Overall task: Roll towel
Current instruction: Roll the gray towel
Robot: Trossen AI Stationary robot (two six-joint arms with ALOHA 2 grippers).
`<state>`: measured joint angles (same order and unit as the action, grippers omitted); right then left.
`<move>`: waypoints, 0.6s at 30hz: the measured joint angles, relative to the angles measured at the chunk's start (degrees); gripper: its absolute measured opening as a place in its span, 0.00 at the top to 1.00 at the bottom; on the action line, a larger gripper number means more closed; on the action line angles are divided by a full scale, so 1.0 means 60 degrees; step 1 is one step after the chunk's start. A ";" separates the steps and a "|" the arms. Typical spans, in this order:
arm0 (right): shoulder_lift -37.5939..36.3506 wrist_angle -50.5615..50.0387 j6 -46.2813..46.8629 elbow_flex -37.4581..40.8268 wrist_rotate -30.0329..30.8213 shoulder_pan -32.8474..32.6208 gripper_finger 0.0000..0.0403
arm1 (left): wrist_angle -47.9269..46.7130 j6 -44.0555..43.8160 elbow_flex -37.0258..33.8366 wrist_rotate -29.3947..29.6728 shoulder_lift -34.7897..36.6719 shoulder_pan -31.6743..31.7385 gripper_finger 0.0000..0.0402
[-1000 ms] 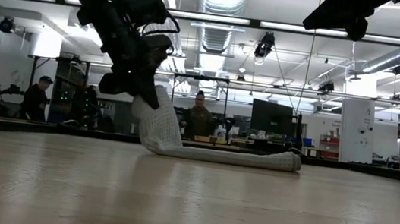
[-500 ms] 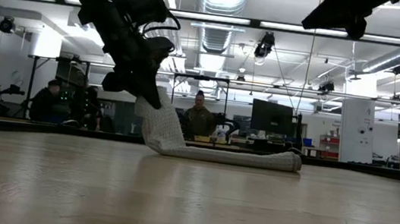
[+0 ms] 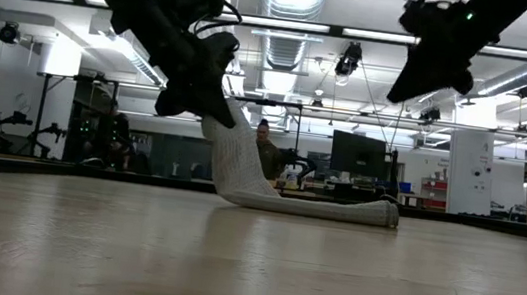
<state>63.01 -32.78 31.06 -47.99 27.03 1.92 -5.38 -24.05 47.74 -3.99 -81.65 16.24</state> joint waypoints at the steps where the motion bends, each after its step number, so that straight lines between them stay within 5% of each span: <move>1: 0.0217 -0.0013 0.0054 0.0004 -0.0130 0.0053 0.88 | -0.0002 0.0003 -0.0006 -0.0021 0.0000 -0.0002 0.95; 18: 0.1696 0.0311 0.2611 0.0921 -0.1923 0.0469 0.88 | 0.0173 -0.0019 -0.0006 -0.0238 0.0000 -0.0002 0.95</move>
<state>73.19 -30.92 46.73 -42.46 15.50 4.73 -4.34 -24.16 47.70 -5.41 -81.65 16.23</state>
